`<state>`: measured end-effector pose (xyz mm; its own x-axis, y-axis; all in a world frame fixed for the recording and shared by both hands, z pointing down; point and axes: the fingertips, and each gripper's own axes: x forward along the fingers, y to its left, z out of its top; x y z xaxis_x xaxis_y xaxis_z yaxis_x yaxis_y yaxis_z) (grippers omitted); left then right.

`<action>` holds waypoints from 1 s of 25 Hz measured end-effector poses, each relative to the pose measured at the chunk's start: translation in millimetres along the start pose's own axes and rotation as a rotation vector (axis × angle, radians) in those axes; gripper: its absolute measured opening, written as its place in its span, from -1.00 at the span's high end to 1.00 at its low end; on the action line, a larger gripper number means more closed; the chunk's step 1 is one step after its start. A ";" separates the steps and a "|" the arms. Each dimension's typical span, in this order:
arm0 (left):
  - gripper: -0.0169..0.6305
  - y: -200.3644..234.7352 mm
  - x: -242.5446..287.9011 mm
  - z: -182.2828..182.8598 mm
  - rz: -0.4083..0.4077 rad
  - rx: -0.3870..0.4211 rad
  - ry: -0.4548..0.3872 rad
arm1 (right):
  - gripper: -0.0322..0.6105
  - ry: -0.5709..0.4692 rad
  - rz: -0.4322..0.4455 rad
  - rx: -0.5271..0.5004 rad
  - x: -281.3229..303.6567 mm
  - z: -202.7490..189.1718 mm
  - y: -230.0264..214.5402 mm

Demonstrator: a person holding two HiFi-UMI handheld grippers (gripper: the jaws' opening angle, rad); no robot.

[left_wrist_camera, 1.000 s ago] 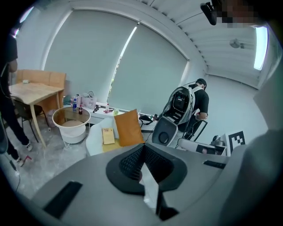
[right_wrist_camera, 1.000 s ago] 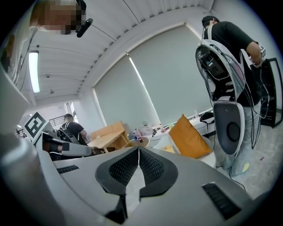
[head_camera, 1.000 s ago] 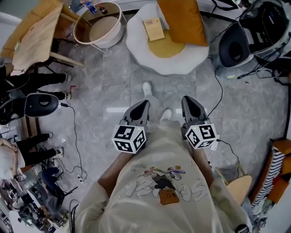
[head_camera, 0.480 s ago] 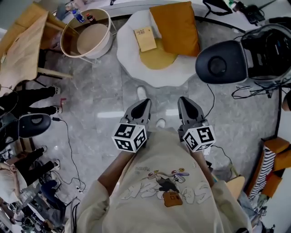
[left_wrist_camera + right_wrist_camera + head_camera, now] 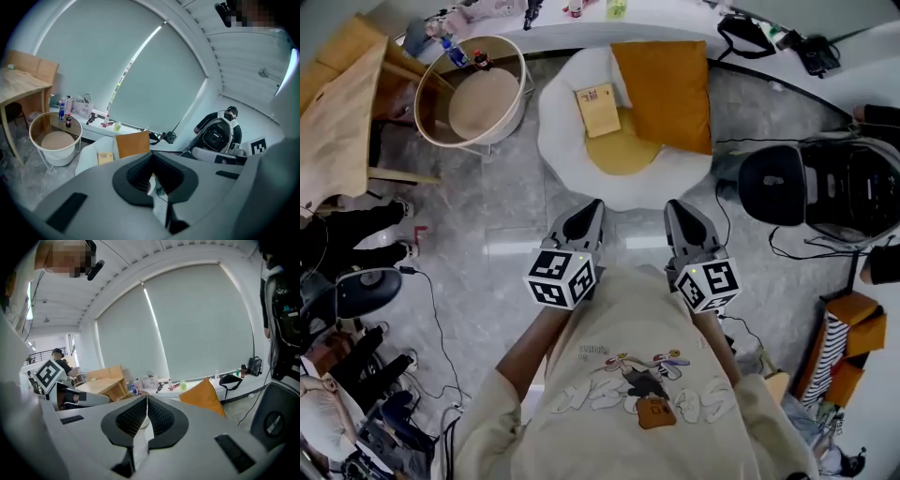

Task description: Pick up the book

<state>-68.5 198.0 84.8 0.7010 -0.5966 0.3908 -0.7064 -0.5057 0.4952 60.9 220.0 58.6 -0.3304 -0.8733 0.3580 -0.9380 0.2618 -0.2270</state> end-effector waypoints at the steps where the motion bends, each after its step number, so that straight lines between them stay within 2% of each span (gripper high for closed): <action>1: 0.93 6.5 4.6 5.0 -0.002 -0.004 0.002 | 0.82 0.006 -0.002 -0.001 10.0 3.2 -1.1; 7: 0.93 39.0 37.5 31.4 -0.023 0.000 0.038 | 0.82 0.032 -0.003 0.018 75.1 18.2 -6.1; 15: 0.93 61.8 64.1 50.4 0.003 0.006 0.046 | 0.82 0.064 0.052 -0.010 124.9 29.3 -17.3; 20: 0.93 68.1 88.5 39.2 0.031 -0.004 0.077 | 0.82 0.121 0.082 -0.033 148.5 10.7 -45.0; 25: 0.93 89.7 120.4 20.4 0.064 -0.003 0.116 | 0.82 0.176 0.122 -0.006 183.6 -15.6 -67.6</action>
<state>-49.5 68.2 160.4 0.6609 -0.5514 0.5091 -0.7501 -0.4665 0.4687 62.0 48.3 153.8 -0.4539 -0.7502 0.4808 -0.8905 0.3640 -0.2729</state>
